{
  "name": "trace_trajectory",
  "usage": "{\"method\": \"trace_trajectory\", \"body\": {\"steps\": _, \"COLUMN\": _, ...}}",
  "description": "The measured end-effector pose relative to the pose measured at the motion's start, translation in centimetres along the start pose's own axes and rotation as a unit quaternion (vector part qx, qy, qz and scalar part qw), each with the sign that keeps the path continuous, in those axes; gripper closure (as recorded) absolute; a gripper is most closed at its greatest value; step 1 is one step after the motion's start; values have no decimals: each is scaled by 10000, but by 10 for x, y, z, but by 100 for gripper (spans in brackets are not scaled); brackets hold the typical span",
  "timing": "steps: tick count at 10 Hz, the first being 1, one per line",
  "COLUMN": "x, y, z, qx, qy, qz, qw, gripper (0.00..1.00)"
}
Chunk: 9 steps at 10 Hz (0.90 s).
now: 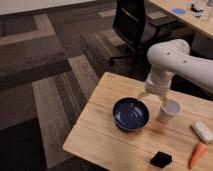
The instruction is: Place the pepper in the ceramic cup
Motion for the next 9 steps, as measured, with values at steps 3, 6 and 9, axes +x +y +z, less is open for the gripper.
{"method": "trace_trajectory", "body": {"steps": 3, "x": 0, "y": 4, "z": 0, "qx": -10, "qy": 0, "qz": -31, "qw": 10000, "gripper": 35}}
{"method": "trace_trajectory", "body": {"steps": 6, "x": 4, "y": -18, "z": 1, "qx": 20, "qy": 26, "qz": 218, "qw": 9998, "gripper": 35}}
{"method": "trace_trajectory", "body": {"steps": 9, "x": 19, "y": -113, "z": -10, "qx": -29, "qy": -63, "qz": 1183, "qw": 9930, "gripper": 35}}
